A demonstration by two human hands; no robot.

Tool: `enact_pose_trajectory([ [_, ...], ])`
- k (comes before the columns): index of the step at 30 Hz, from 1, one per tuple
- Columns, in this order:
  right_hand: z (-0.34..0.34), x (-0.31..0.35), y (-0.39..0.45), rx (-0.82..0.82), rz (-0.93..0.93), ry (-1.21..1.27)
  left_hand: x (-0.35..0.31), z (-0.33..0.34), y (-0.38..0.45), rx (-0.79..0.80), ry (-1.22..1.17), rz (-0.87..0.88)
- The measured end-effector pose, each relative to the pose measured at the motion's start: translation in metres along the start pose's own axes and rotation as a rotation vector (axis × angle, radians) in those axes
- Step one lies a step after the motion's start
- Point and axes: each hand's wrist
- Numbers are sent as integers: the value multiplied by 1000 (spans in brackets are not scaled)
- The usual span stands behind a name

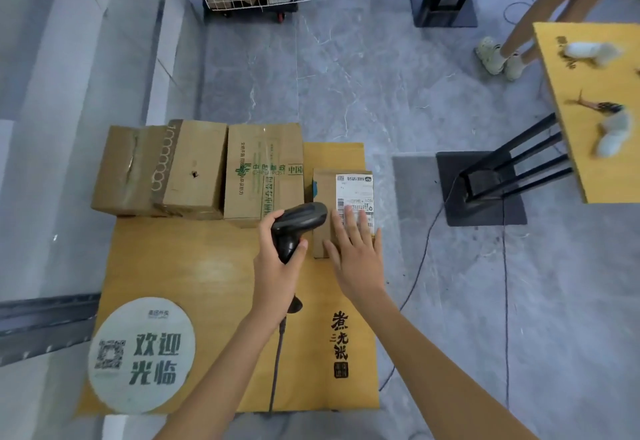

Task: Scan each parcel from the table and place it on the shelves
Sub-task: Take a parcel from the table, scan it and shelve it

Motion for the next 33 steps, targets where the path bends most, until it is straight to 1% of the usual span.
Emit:
enact_pose_trajectory([
  [6, 39, 10, -79, -143, 31, 55, 20, -9, -33, 58, -3, -21],
  [9, 51, 19, -102, -183, 32, 73, 34, -14, -53, 15, -40, -75],
  [11, 49, 19, -105, -199, 54, 189, 43, -16, -63, -25, -67, -106],
  [14, 39, 16, -100, -257, 199, 380, 50, -17, -63, -37, -89, -146],
  [15, 34, 15, -98, -249, 272, 489, 51, -16, -60, -34, -99, -165],
  [17, 27, 17, -96, -167, 430, 780, 51, -14, -52, -14, -129, -194],
  [18, 26, 19, -96, -133, 472, 868, 51, -12, -49, -4, -148, -209],
  [20, 24, 23, -100, -119, 484, 916, 50, -11, -47, -10, -190, -241],
  [23, 25, 34, -114, -141, 472, 980, 51, -18, -54, -45, -234, -256],
  [28, 19, 47, -126, -249, 387, 893, 50, -38, -68, -54, -333, -305],
  [30, 12, 57, -128, -279, 391, 991, 45, -46, -73, -76, -366, -307],
  [33, 2, 71, -130, -322, 518, 1206, 38, -60, -77, -66, -365, -237],
])
Point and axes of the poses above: each hand's wrist, its own y-axis towards the middle knuckle, its own z-axis out of the palm, x = y × z, and after that the axes turned 3 degrees about -x, right-handed
